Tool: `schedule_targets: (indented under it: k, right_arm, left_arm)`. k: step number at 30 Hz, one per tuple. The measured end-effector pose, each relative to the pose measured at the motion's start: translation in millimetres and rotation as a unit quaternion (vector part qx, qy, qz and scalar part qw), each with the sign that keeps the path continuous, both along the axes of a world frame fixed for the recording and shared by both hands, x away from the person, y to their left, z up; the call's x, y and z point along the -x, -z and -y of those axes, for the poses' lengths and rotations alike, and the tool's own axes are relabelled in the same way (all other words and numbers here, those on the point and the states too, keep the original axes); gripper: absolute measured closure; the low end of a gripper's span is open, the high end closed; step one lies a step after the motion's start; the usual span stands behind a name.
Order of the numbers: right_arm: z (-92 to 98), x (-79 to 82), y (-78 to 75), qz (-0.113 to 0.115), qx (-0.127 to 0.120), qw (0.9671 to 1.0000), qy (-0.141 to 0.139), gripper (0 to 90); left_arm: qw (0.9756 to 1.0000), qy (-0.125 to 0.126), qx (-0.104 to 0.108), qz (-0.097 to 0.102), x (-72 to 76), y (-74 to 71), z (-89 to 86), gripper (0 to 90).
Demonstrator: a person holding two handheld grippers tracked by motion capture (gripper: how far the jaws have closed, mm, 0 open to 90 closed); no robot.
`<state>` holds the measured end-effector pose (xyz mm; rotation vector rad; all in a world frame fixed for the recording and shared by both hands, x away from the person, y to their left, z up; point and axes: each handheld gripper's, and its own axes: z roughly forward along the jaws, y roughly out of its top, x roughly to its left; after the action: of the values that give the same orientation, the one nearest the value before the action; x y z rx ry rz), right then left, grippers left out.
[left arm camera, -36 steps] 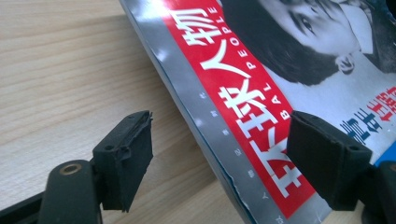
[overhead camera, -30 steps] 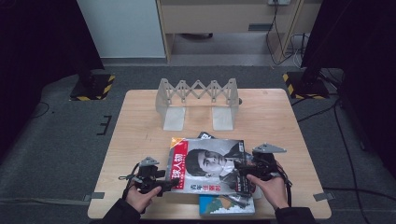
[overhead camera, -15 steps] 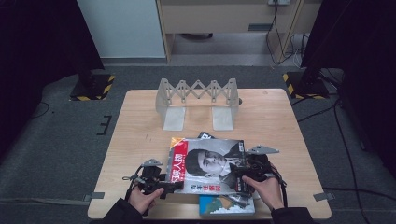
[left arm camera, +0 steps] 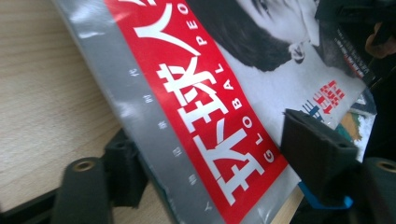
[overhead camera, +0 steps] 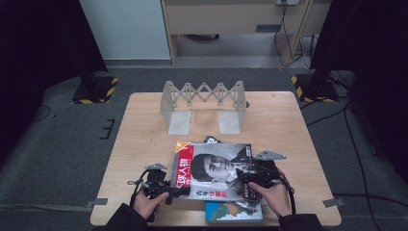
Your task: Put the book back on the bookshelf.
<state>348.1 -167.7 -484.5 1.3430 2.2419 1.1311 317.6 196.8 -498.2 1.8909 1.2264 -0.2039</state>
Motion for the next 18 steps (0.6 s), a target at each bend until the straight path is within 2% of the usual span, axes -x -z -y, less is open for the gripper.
schedule_targets:
  k: [1, 2, 3, 4, 7, 9, 14, 15, 18]
  right_arm:
    - [0.0, 0.0, 0.1, 0.000, 0.001, 1.0000, -0.001, 21.1]
    - [0.0, 0.0, 0.1, 0.000, 0.001, 1.0000, -0.001, 21.1]
    - [-0.1, 0.1, 0.1, 0.000, -0.001, 1.0000, 0.001, 21.1]
    - [-0.1, 0.1, 0.1, 0.000, -0.001, 1.0000, 0.001, 21.1]
    - [0.7, -0.3, 0.2, -0.002, -0.007, 1.0000, 0.001, 20.8]
    - [0.8, -0.3, 0.3, -0.002, -0.007, 1.0000, 0.001, 20.8]
    - [0.6, -0.2, 0.6, -0.002, -0.008, 1.0000, 0.001, 20.1]
    - [0.7, -0.4, 0.8, 0.000, -0.008, 1.0000, 0.000, 19.8]
    - [0.6, -0.3, 0.8, -0.001, -0.010, 1.0000, 0.001, 19.5]
  left_arm:
    - [0.9999, -0.005, 0.005, 0.009, 0.9, -3.9, -2.9, 34.5]
    - [0.9999, -0.005, 0.005, 0.009, 0.9, -3.9, -2.9, 36.5]
    - [0.9994, -0.014, 0.022, 0.023, 2.5, -9.6, -6.6, 39.2]
    - [0.9994, -0.014, 0.022, 0.023, 2.5, -9.6, -6.6, 40.3]
    - [0.9976, -0.025, 0.049, 0.043, 3.3, -17.2, -9.0, 43.3]
    - [0.9971, -0.026, 0.054, 0.046, 3.2, -18.5, -9.1, 43.9]
    - [0.9966, -0.024, 0.064, 0.046, 1.0, -20.4, -6.7, 49.2]
    - [0.9961, -0.028, 0.076, 0.036, -1.5, -19.8, -7.0, 51.5]
    - [0.9958, -0.021, 0.086, 0.025, -4.0, -18.1, -6.5, 55.0]
